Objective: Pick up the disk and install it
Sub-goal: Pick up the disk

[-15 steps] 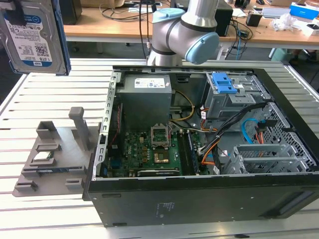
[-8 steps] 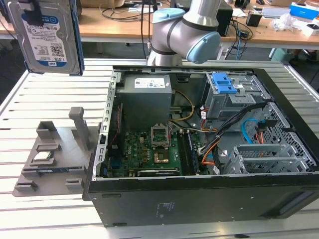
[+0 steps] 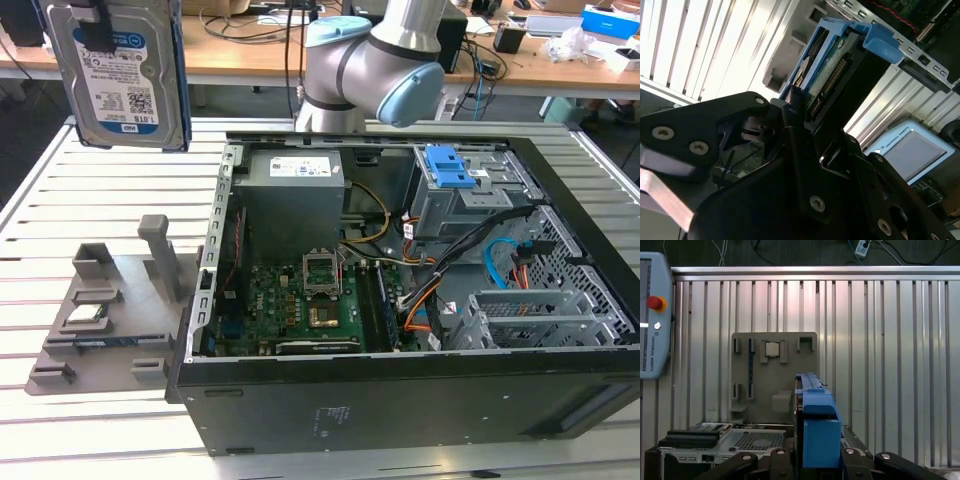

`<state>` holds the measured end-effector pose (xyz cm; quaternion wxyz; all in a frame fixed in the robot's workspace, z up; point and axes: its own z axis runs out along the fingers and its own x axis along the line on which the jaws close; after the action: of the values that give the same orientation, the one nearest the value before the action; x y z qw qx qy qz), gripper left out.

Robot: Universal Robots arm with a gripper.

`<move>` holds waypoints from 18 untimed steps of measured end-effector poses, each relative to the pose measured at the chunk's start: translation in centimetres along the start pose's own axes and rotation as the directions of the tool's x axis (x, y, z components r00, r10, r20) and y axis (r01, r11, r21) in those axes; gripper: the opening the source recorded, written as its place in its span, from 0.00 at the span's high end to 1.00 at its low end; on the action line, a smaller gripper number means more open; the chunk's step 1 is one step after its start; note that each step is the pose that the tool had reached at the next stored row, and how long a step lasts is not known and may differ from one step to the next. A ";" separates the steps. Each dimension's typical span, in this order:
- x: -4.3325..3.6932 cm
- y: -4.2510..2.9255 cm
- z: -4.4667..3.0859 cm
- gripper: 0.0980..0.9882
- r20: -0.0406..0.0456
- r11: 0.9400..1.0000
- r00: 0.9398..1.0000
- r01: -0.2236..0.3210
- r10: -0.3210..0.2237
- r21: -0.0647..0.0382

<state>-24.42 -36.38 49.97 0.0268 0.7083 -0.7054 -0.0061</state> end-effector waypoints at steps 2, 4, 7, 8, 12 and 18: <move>0.00 -0.94 -0.05 0.70 0.000 1.000 1.000 0.000 0.000 0.000; 0.00 -1.37 -0.07 0.70 0.000 1.000 1.000 0.000 0.000 0.000; 0.01 -2.22 -0.10 0.70 0.000 1.000 1.000 0.000 0.000 0.000; 0.01 -2.60 -0.12 0.70 0.000 1.000 1.000 0.000 0.000 0.000; 0.02 -4.13 -0.19 0.70 0.000 1.000 1.000 0.000 0.000 0.000; 0.03 -5.48 -0.26 0.70 0.000 1.000 1.000 0.000 0.000 0.000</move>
<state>-18.93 -36.38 49.98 0.0269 0.7083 -0.7054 -0.0061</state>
